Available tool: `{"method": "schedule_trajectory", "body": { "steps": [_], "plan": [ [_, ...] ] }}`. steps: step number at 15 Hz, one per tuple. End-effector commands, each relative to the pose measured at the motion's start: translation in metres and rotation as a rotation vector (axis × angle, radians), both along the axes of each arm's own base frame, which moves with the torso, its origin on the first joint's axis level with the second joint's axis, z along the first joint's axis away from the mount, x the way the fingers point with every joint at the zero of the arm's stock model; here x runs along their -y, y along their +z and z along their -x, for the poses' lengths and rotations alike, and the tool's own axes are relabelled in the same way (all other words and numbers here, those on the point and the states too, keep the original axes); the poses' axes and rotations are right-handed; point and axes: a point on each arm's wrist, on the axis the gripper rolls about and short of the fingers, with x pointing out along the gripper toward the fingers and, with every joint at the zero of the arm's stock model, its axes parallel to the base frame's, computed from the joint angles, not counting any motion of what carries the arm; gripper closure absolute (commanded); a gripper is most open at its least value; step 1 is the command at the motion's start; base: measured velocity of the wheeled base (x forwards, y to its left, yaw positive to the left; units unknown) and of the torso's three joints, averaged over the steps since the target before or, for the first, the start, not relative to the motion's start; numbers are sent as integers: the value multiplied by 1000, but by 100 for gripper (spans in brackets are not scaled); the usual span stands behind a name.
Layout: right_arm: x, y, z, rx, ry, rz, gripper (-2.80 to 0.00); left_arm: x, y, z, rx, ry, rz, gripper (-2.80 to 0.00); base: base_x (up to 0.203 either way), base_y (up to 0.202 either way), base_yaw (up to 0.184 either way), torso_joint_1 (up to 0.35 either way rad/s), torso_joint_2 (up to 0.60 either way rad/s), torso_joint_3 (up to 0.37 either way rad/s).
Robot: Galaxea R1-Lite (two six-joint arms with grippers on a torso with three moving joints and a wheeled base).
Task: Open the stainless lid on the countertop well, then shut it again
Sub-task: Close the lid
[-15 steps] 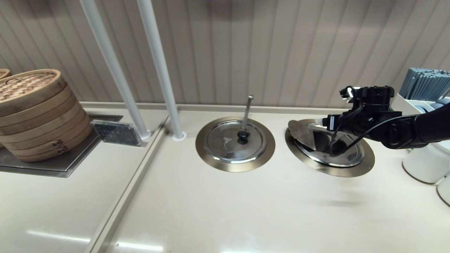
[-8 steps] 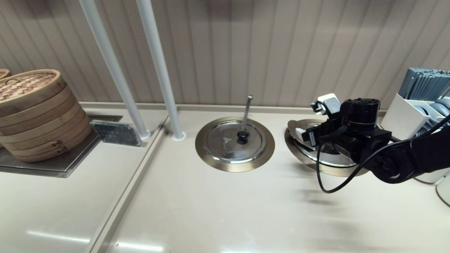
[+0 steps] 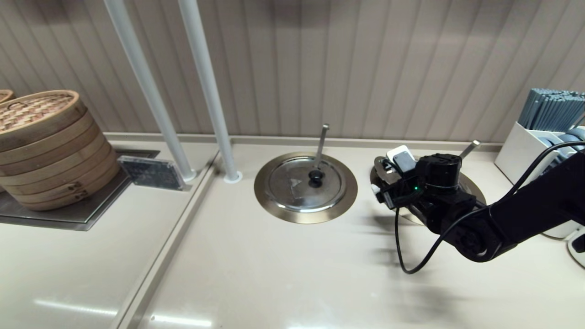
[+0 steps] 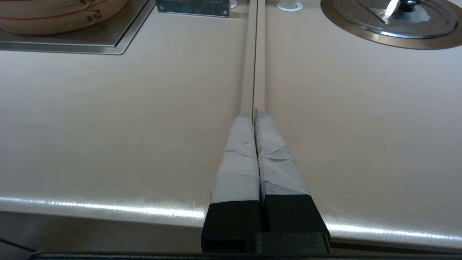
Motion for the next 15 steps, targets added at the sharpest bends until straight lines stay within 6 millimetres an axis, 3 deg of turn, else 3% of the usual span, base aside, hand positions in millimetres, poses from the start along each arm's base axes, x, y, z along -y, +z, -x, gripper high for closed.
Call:
{"method": "schedule_trajectory", "body": {
  "steps": [1,15],
  "plan": [
    [-4,-12,-2,-26,8,11,-280,0,0,0,1,0,0,0,0,0,0,0,0,0],
    [-1,-23,-16,-8,-14,11,-280,0,0,0,1,0,0,0,0,0,0,0,0,0]
  ]
}}
